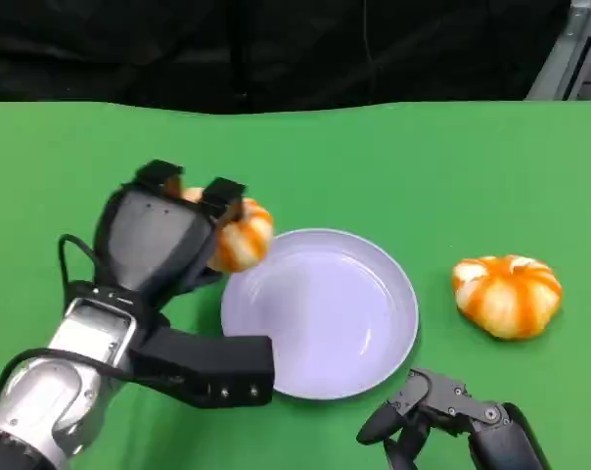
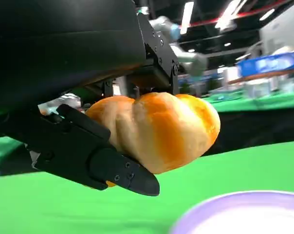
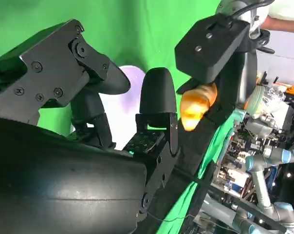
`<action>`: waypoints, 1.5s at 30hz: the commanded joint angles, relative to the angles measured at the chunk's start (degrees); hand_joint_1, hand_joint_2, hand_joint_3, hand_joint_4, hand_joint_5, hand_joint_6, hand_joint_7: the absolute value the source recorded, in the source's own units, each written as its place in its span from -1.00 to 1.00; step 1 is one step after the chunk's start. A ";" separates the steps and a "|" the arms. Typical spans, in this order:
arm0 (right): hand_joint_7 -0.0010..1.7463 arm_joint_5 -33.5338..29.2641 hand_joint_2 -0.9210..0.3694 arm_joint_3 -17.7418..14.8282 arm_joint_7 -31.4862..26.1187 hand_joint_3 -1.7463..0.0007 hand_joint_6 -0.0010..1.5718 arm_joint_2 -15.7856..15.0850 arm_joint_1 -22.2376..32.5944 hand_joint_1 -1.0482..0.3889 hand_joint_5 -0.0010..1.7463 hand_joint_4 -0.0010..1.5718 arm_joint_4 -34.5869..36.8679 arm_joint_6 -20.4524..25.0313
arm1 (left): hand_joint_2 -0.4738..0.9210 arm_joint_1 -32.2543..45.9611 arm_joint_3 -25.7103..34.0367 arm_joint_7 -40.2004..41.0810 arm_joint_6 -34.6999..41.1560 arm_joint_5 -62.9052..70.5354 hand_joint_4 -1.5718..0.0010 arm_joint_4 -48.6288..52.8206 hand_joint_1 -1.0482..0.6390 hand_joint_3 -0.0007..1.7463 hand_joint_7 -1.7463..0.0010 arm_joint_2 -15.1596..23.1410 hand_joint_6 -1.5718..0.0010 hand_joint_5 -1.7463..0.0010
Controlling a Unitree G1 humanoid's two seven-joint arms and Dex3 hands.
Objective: Grasp the bread from the table and place it into the plate.
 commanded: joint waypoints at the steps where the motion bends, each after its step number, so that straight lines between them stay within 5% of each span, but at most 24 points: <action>1: 0.35 0.12 -0.20 -0.04 -0.49 -0.39 -0.03 -0.13 0.40 0.30 0.86 -0.05 -0.26 0.00 | 0.92 1.17 0.47 -1.71 -2.19 -2.35 -0.15 -1.89 -0.07 -0.93 -0.74 -0.98 0.05 -1.00; 10: 0.35 0.50 -0.20 -0.08 -0.42 -0.39 -0.03 -0.29 0.39 0.31 0.88 -0.05 -0.13 -0.36 | 0.92 1.48 0.27 -5.31 -4.08 -5.74 -0.17 -1.64 -0.04 -0.91 -0.78 -4.96 0.00 -1.00; 11: 0.35 0.59 -0.20 -0.08 -0.39 -0.39 -0.03 -0.29 0.39 0.30 0.86 -0.05 -0.12 -0.37 | 0.89 1.49 0.47 -6.08 -4.14 -6.79 -0.17 -1.39 -0.02 -0.79 -0.86 -5.66 0.03 -1.00; 12: 0.35 0.64 -0.20 -0.08 -0.37 -0.39 -0.03 -0.30 0.39 0.30 0.85 -0.04 -0.11 -0.37 | 0.62 1.49 0.63 -6.65 -4.19 -7.52 -0.17 -1.23 -0.01 -0.34 -0.91 -6.14 0.05 -1.00; 13: 0.35 0.67 -0.20 -0.07 -0.37 -0.39 -0.03 -0.30 0.39 0.30 0.84 -0.04 -0.11 -0.37 | 0.47 1.49 0.73 -7.01 -4.23 -7.92 -0.17 -1.16 -0.01 -0.10 -0.93 -6.39 0.05 -1.00; 15: 0.34 0.56 -0.20 0.01 -0.29 -0.39 -0.03 -0.35 0.45 0.29 0.83 -0.03 -0.28 -0.19 | 0.35 1.24 0.76 -8.48 -4.43 -9.20 -0.16 -0.30 -0.01 0.11 -0.93 -7.25 0.08 -1.00; 18: 0.34 0.52 -0.21 0.05 -0.26 -0.38 -0.03 -0.38 0.48 0.29 0.83 -0.03 -0.35 -0.11 | 0.32 1.10 0.86 -9.26 -4.60 -9.80 -0.14 0.13 -0.02 0.16 -0.93 -7.67 0.09 -1.00; 20: 0.34 0.32 -0.21 0.11 -0.36 -0.38 -0.03 -0.34 0.48 0.29 0.83 -0.03 -0.39 -0.09 | 0.31 0.77 0.63 -15.07 -2.30 -10.53 -0.13 -1.44 -0.02 0.16 -0.93 -7.60 0.10 -1.00; 21: 0.34 0.18 -0.21 0.15 -0.43 -0.38 -0.03 -0.31 0.48 0.28 0.83 -0.03 -0.41 -0.07 | 0.48 0.55 0.42 -19.53 -0.45 -11.08 0.18 -2.75 -0.09 -0.08 -0.46 -7.53 0.35 -0.59; 22: 0.34 0.09 -0.21 0.21 -0.52 -0.38 -0.03 -0.24 0.48 0.28 0.83 -0.04 -0.40 -0.07 | 0.75 0.16 0.08 -24.75 1.27 -11.48 0.30 -4.15 -0.17 -0.47 0.19 -6.93 0.36 -0.09; 24: 0.34 0.05 -0.21 0.28 -0.60 -0.37 -0.03 -0.18 0.47 0.27 0.82 -0.04 -0.38 -0.07 | 0.95 -0.06 -0.06 -29.96 2.99 -11.55 0.55 -5.83 -0.32 -0.75 0.68 -6.30 0.49 0.27; 30: 0.34 0.04 -0.23 0.29 -0.75 -0.36 -0.02 -0.23 0.39 0.26 0.85 -0.05 -0.33 -0.21 | 1.00 -0.25 -0.34 -39.41 5.85 -10.76 0.81 -9.31 -0.50 -0.74 0.88 -4.83 0.60 0.33; 45: 0.35 0.15 -0.22 0.60 -0.54 -0.36 -0.03 -0.22 1.00 0.26 0.85 -0.06 -1.16 0.41 | 1.00 1.28 -0.02 -44.03 5.23 -11.94 0.80 -12.43 -0.47 -0.73 0.88 -3.95 0.53 0.30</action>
